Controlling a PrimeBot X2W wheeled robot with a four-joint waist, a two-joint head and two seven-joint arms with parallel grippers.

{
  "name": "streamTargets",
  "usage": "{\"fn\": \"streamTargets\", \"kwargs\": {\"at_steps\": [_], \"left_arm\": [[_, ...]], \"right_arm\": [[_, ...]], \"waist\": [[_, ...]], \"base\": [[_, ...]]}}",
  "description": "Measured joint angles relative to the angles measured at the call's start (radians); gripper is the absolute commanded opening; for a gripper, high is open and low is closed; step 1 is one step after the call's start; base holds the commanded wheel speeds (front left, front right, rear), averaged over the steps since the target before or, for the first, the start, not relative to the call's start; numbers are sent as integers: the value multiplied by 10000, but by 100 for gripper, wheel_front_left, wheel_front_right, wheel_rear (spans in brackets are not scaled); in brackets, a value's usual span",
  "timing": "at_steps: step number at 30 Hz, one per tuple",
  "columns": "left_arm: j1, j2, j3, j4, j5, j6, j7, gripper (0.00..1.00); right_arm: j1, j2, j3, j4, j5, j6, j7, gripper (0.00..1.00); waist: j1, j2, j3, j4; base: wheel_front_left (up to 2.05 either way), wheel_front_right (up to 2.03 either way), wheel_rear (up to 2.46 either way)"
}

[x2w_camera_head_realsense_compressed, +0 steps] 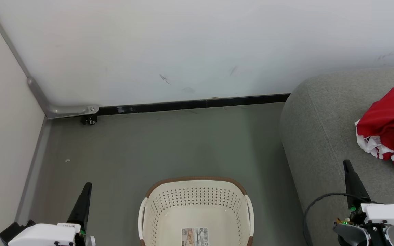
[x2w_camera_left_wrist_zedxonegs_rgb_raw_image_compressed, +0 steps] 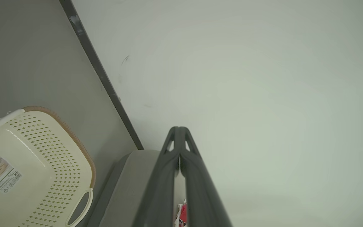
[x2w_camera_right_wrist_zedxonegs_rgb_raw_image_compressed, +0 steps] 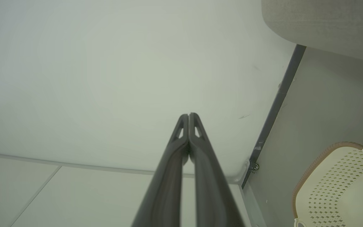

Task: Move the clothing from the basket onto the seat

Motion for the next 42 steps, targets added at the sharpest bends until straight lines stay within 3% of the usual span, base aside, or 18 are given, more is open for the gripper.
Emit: {"fn": "streamTargets", "kwargs": {"at_steps": [11, 42], "left_arm": [[-102, -163, 451, 33, -1271, -481, 259, 0], [-141, -196, 470, 186, -1281, -537, 334, 0]], "right_arm": [[-139, -13, -180, 10, 1423, 0, 194, 0], [-283, -19, -201, 23, 1440, 0, 261, 0]], "waist": [[-2, 0, 47, 15], [-4, 0, 45, 17]], "base": [[0, 0, 0], [0, 0, 0]]}}
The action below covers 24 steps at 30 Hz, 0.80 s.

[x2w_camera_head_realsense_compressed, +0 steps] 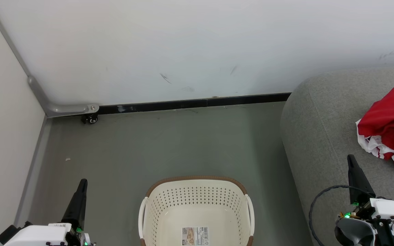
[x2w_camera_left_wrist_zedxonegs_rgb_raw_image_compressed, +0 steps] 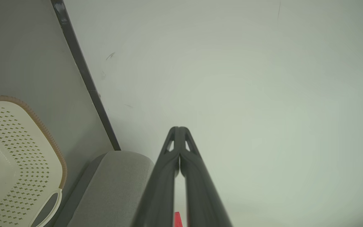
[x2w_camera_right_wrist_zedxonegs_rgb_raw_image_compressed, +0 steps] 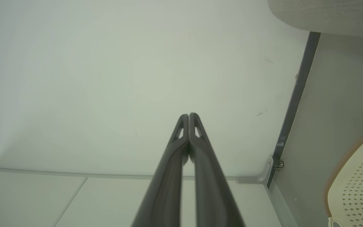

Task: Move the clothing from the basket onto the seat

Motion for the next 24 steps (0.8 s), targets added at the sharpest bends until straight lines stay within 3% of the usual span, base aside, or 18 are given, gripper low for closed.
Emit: {"fn": "streamTargets", "kwargs": {"at_steps": [24], "left_arm": [[-128, -2, 6, 59, 0, -31, 0, 0]], "right_arm": [[0, 0, -13, 10, 0, 0, 0, 0]], "waist": [[-1, 0, -1, 1]], "base": [[0, 0, 0]]}}
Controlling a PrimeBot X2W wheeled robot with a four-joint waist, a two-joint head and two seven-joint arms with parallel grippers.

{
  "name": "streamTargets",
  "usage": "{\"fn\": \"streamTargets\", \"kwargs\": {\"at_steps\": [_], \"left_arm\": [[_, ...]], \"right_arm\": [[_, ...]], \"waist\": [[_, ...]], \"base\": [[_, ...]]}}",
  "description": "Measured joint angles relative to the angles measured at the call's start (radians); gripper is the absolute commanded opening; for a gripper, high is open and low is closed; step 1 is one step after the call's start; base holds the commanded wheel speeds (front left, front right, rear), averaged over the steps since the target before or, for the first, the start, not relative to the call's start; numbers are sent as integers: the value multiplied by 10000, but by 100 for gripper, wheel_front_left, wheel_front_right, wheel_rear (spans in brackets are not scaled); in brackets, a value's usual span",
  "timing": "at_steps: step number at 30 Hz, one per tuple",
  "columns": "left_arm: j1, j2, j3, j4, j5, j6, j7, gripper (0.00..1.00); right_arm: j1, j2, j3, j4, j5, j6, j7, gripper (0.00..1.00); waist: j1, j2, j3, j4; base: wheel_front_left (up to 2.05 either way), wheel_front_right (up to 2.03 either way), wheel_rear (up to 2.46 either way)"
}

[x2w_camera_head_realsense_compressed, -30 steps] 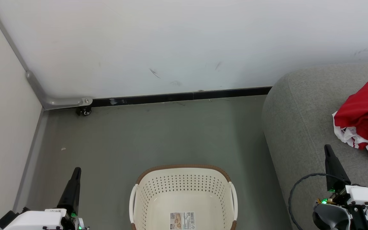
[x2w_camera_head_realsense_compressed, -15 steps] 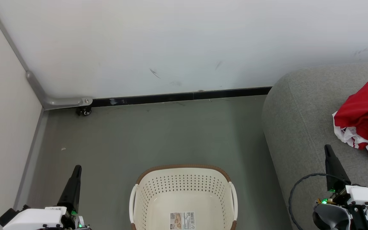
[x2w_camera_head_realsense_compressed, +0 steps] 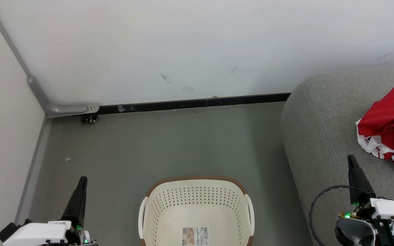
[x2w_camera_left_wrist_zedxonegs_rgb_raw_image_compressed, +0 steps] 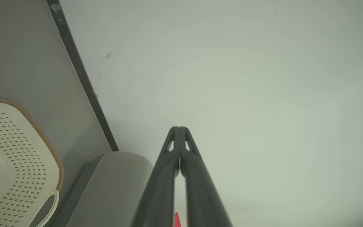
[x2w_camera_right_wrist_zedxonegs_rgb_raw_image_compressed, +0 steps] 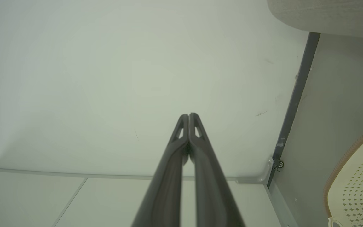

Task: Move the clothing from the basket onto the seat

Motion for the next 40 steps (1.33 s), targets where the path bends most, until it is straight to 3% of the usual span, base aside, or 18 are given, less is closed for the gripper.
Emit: {"fn": "streamTargets", "kwargs": {"at_steps": [40], "left_arm": [[-9, 0, 10, 52, 0, 0, 0, 0]], "right_arm": [[0, 0, -15, 8, 0, 0, 2, 0]], "waist": [[-1, 0, -1, 1]], "base": [[0, 0, 0]]}}
